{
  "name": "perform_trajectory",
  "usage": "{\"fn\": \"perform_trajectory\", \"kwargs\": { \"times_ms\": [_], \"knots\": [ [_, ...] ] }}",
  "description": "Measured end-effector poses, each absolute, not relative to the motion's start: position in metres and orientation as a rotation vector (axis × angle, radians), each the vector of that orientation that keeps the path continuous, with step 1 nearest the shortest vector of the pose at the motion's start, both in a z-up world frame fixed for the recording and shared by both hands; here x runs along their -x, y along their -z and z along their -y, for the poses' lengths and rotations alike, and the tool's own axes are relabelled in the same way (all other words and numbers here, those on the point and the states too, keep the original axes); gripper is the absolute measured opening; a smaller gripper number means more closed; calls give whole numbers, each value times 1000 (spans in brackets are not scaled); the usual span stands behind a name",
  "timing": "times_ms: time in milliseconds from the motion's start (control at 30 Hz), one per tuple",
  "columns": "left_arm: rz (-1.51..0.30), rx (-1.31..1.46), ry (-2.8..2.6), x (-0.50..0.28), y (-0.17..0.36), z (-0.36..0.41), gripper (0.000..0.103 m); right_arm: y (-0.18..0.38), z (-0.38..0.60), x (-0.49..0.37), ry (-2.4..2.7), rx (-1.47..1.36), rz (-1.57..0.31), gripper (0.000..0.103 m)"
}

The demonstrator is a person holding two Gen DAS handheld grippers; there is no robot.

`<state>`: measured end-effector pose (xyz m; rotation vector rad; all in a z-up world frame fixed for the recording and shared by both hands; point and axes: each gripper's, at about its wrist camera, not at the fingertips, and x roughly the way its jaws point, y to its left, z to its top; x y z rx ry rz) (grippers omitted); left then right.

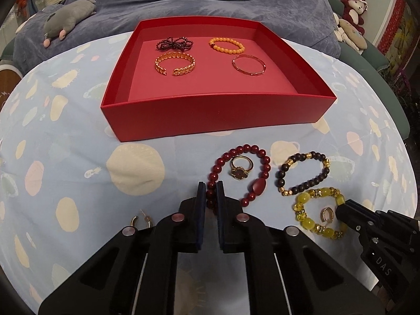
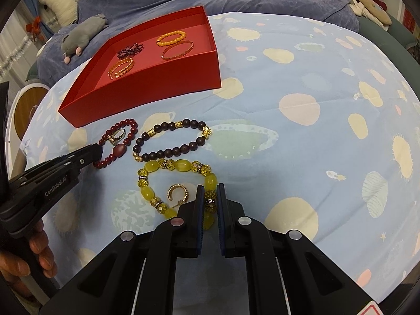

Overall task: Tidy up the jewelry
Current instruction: 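Grasp the red bead bracelet with the left tool while the right tool grasps the yellow jade bracelet, then carry both bracelets into the red box and open both tools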

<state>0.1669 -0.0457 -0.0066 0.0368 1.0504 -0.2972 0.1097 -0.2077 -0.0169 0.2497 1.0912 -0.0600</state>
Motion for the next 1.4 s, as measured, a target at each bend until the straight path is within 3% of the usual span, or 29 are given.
{"fn": "perform_trajectory", "kwargs": {
  "times_ms": [933, 1400],
  "knots": [
    [-980, 80, 340, -119, -84, 2, 8, -80, 185, -89, -31, -223, -945, 9],
    [-901, 71, 421, -191, -125, 26, 8, -123, 184, -182, -115, -184, -866, 9]
  ]
}}
